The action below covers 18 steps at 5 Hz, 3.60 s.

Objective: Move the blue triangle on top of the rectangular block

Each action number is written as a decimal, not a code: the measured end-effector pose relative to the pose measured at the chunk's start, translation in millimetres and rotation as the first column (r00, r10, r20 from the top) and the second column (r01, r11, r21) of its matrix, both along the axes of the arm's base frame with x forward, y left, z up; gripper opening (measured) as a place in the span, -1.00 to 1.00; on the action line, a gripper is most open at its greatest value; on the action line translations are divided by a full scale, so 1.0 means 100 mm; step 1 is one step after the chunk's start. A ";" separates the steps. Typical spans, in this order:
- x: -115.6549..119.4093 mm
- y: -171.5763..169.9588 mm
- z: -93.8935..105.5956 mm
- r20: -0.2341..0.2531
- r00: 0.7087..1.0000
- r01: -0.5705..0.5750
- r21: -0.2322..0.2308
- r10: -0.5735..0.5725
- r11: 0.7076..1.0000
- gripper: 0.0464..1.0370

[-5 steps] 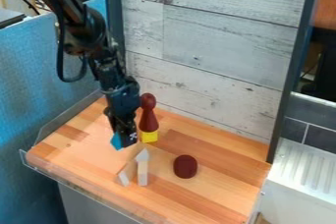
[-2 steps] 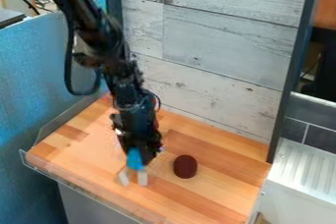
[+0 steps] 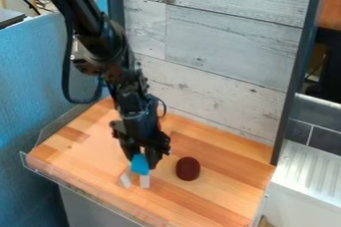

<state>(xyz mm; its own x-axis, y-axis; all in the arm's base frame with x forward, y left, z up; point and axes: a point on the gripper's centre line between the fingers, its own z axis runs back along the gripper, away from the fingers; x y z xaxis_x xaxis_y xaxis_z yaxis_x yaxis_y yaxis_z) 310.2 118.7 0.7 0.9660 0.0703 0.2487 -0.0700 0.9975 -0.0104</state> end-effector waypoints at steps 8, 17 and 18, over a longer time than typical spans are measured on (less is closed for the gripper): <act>0.09 0.01 -0.10 -0.052 0.997 -0.059 0.010 0.059 0.998 0.04; 0.11 -0.02 -0.21 -0.091 0.995 -0.034 0.016 0.035 0.999 0.93; 0.13 -0.07 -0.03 -0.063 0.998 -0.018 -0.014 0.017 1.000 0.93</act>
